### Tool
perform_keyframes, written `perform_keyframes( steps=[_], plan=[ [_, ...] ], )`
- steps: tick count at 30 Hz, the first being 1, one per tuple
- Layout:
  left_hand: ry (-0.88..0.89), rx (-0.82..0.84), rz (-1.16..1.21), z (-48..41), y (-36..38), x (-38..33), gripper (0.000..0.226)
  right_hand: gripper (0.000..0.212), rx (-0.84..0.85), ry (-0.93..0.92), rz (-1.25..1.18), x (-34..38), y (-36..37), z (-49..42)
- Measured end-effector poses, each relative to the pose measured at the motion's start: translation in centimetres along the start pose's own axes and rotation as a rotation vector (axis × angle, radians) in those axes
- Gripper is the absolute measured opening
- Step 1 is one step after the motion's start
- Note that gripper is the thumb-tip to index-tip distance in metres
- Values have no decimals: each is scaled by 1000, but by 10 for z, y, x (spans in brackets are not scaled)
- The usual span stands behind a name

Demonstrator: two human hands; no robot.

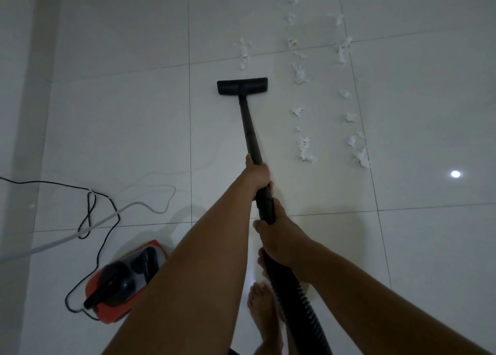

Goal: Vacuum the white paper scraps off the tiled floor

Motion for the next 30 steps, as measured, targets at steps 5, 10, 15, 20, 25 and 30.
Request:
perform_keyframes(
  steps=[5, 10, 15, 20, 25, 30],
  plan=[
    [-10, -8, 18, -6, 5, -20, 65, 56, 10, -2, -9, 16, -14, -7],
    [-22, 1, -8, 7, 12, -22, 64, 60, 19, 12, 7, 16, -22, 8],
    [-44, 23, -38, 37, 18, -23, 61, 61, 27, 40, 22, 21, -30, 34],
    [-40, 16, -33, 37, 18, -42, 61, 61, 27, 49, 48, 40, -41, 32],
    [-46, 24, -29, 19, 11, -60, 60, 59, 27, 24, 89, 62, -38, 15],
    [-50, 31, -10, -6, -4, -91, 63, 59, 25, 21, 70, 97, -36, -6]
  ],
)
Point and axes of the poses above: each hand's wrist, its own z-axis away from the middle knuckle, its own y-axis out of the palm, x = y × z, the point moved 6 cm from there along -z, towards the middle knuckle, and after that the axes turned 4 degrees about z, right-handed, at the moved point
